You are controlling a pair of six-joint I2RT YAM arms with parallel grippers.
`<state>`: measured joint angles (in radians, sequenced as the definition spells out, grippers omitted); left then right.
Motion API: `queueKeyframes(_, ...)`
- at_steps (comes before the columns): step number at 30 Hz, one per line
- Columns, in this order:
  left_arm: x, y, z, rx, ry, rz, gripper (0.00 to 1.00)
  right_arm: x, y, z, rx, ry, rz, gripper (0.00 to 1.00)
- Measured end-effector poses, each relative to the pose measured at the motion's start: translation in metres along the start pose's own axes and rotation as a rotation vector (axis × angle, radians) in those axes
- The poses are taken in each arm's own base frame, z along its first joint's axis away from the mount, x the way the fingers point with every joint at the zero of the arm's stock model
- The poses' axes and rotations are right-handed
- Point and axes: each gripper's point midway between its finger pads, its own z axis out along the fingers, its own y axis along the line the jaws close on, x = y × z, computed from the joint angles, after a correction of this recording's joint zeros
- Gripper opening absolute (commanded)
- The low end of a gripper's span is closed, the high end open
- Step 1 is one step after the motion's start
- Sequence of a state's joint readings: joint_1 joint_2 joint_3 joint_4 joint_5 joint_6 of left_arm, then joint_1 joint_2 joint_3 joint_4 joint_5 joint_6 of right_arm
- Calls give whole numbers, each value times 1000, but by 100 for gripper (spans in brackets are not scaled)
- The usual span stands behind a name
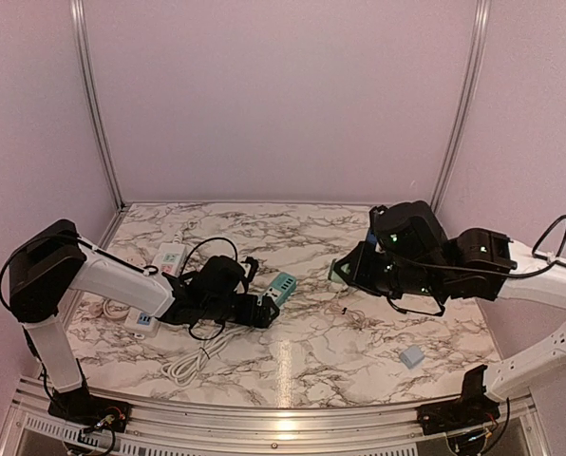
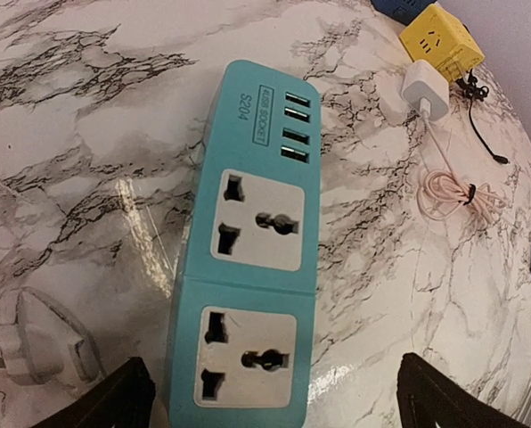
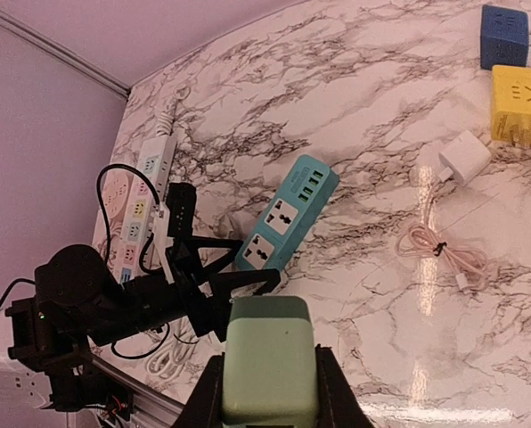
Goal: Insert the plug
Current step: Move the socket to the center of the board.
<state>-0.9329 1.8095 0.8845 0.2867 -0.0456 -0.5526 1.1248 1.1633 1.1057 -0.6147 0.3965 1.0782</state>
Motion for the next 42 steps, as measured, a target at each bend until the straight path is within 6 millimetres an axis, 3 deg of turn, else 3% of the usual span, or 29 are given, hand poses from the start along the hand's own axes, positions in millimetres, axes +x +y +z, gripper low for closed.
queueKeyframes(10,6,-19,7,107,2,-65,81,22,-20,48,153,161,-31,0)
queueKeyframes(17,24,-45,16,180,24,-80,75,-6,-35,65,193,199,60,0)
queueKeyframes(23,33,-66,17,237,26,-113,77,1,-46,80,216,274,42,0)
queueKeyframes(27,37,-73,16,258,35,-111,77,4,-43,83,169,292,-83,0)
queueKeyframes(33,42,-81,14,293,58,-71,78,1,-57,83,172,270,-375,0)
queueKeyframes(42,55,-92,10,349,103,36,78,3,-29,61,-48,292,-757,0)
